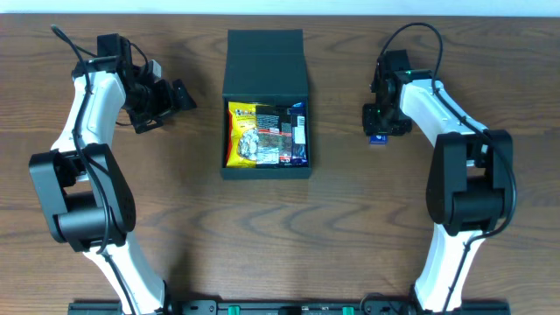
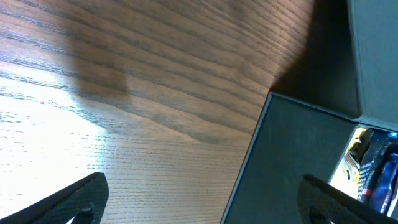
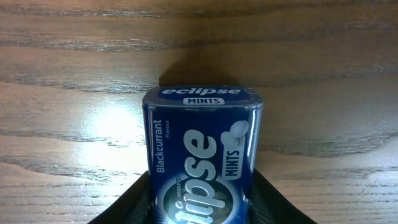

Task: Pack container
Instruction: 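Carry the Eclipse tin into the box's right side and release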

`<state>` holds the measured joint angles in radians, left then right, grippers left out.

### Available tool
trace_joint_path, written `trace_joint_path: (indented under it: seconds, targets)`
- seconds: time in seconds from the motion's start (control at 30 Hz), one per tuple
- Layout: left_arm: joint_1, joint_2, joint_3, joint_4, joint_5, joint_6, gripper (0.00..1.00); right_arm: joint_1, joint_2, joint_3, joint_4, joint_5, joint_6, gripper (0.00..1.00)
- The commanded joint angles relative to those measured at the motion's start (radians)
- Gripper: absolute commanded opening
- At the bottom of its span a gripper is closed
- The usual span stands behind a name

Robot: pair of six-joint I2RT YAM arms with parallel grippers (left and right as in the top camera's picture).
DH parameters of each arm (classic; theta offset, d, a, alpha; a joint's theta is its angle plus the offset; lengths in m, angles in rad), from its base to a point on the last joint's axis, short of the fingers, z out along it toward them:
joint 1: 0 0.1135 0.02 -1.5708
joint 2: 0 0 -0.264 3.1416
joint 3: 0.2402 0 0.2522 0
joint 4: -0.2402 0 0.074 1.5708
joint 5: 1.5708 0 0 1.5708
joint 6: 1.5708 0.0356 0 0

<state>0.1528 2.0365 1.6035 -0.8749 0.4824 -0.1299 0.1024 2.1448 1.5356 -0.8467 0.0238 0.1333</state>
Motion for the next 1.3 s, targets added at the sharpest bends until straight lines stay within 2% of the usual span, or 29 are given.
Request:
trace_joint_path:
  seconds: [0.0, 0.1, 0.27, 0.47, 0.57, 0.9, 1.27]
  targets:
    - [-0.003, -0.01, 0.024, -0.003, -0.014, 0.01, 0.98, 0.003, 0.013, 0.0, -0.004, -0.032, 0.027, 0.35]
    - [-0.003, -0.01, 0.024, -0.003, -0.014, 0.01, 0.97, 0.003, 0.013, 0.044, -0.04, -0.044, 0.047, 0.27]
    - [-0.003, -0.01, 0.024, -0.003, -0.014, 0.011, 0.98, 0.013, 0.013, 0.227, -0.174, -0.077, 0.053, 0.2]
    - [-0.003, -0.01, 0.024, -0.003, -0.014, 0.011, 0.98, 0.089, 0.013, 0.471, -0.314, -0.139, 0.08, 0.2]
    - [-0.003, -0.01, 0.024, -0.003, -0.014, 0.011, 0.98, 0.179, 0.013, 0.551, -0.363, -0.174, 0.118, 0.23]
    - [-0.003, -0.01, 0.024, -0.002, -0.015, 0.011, 0.98, 0.448, 0.017, 0.554, -0.396, -0.158, 0.265, 0.25]
    - [-0.003, -0.01, 0.024, -0.003, -0.015, 0.011, 0.98, 0.51, 0.063, 0.459, -0.38, -0.086, 0.394, 0.26]
